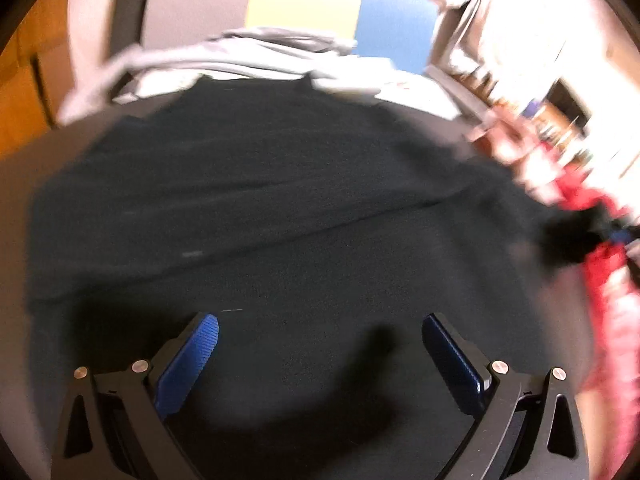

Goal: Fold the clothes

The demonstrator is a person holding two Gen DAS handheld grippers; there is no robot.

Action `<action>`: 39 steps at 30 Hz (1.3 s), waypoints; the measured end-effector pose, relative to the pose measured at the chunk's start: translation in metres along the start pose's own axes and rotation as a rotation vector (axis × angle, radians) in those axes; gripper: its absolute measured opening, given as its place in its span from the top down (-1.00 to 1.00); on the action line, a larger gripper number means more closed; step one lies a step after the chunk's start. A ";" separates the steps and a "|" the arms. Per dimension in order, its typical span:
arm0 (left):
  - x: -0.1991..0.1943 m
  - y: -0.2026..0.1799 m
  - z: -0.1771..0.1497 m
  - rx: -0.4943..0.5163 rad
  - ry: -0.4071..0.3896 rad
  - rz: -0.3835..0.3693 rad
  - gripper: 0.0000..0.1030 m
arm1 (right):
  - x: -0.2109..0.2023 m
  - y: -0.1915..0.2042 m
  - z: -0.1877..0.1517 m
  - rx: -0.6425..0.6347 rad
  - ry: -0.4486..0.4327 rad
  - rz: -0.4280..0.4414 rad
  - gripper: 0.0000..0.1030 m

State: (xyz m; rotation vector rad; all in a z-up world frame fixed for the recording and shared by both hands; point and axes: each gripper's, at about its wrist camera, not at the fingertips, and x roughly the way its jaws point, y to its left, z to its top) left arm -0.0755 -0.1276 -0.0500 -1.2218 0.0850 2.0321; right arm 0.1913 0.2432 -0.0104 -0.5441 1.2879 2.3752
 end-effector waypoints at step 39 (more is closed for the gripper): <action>0.042 -0.023 0.034 -0.204 0.067 -0.301 -0.66 | 0.072 0.047 -0.152 -0.386 0.194 0.069 0.53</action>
